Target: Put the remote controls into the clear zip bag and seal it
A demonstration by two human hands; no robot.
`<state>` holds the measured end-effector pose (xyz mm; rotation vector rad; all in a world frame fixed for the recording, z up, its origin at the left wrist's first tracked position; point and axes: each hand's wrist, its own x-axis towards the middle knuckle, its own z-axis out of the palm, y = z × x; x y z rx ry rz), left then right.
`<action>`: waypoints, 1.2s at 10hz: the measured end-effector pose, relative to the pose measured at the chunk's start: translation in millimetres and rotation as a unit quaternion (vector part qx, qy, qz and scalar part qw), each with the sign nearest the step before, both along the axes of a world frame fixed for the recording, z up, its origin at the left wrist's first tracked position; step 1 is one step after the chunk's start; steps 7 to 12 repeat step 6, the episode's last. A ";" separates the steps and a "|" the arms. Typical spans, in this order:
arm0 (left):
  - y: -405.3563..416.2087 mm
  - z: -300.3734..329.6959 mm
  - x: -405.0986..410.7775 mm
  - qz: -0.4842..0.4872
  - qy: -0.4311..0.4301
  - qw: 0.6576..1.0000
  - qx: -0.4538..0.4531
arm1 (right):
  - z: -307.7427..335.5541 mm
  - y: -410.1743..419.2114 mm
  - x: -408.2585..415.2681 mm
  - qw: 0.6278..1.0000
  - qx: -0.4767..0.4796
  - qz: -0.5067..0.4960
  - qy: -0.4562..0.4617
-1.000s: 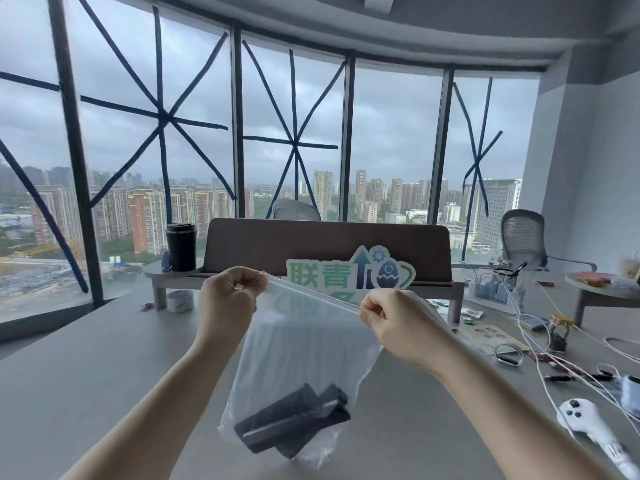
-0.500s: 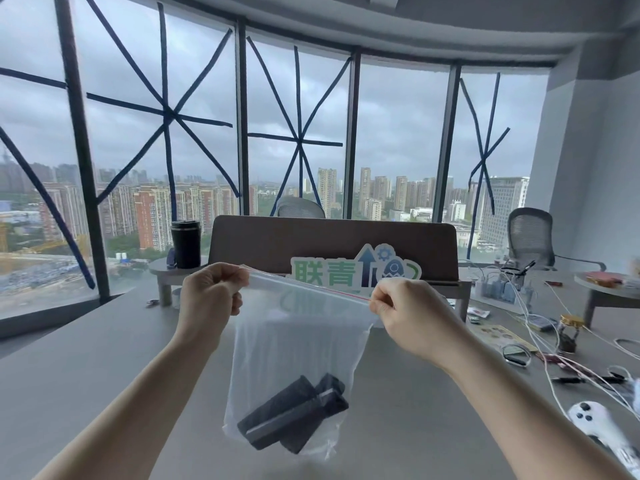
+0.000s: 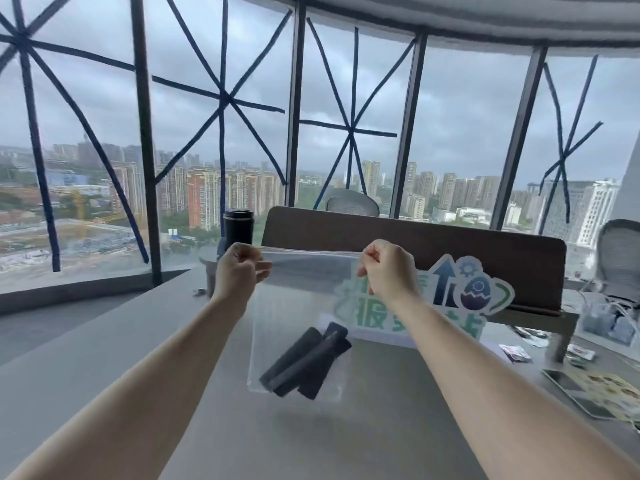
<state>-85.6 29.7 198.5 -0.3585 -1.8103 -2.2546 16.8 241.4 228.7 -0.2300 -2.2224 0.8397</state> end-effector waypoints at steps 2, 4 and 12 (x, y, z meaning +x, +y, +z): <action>-41.0 -47.2 -67.5 0.034 -0.037 0.998 0.029 | -55.9 -32.0 -54.4 0.996 -0.009 0.074 -0.039; -65.7 -141.3 -58.9 0.046 -0.127 0.991 0.014 | -146.6 -48.3 -47.6 0.970 -0.022 0.119 -0.213; -100.2 -184.6 -17.1 0.106 -0.168 0.977 -0.072 | -158.3 -47.1 11.7 0.941 -0.088 0.200 -0.260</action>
